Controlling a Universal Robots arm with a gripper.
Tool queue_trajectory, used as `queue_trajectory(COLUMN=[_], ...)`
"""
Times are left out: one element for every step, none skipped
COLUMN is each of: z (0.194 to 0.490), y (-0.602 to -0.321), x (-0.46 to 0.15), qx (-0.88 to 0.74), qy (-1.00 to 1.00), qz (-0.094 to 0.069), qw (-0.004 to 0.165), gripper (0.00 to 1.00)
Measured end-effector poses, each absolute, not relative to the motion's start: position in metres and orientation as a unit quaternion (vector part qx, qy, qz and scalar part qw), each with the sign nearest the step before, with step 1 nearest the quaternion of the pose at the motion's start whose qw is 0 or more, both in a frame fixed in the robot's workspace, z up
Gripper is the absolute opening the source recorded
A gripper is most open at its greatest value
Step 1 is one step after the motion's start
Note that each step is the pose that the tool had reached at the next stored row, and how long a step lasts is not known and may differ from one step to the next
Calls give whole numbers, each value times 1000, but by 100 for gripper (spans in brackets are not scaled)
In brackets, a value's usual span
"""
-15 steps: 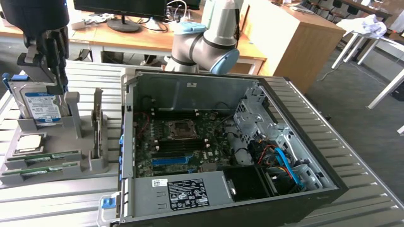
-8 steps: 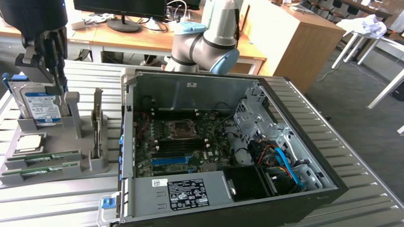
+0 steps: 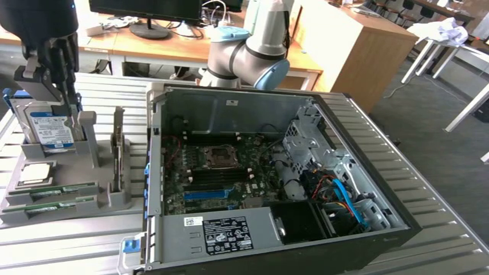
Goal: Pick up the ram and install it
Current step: 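Pick up the ram and move it above insertion slot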
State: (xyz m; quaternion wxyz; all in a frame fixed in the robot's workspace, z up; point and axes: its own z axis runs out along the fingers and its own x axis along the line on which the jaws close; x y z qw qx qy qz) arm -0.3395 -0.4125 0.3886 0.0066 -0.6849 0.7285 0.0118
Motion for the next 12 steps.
queue_trajectory(z=[388, 388, 388, 388, 388, 387, 387, 387, 387, 387, 386, 386], y=[-412, -412, -412, -412, -413, -412, -412, -412, -412, -412, -412, -412], x=[-340, -340, -340, -340, -341, -341, -341, -341, -341, -342, -342, -342], qx=[-685, -685, -685, -685, -685, -685, -685, -685, -685, -685, -685, -685], qy=[729, 729, 729, 729, 729, 729, 729, 729, 729, 729, 729, 729], qz=[12, 12, 12, 12, 12, 12, 12, 12, 12, 12, 12, 12], qw=[7, 7, 7, 6, 6, 6, 6, 7, 7, 7, 7, 6], gripper=[36, 36, 36, 36, 36, 36, 36, 36, 36, 36, 36, 36])
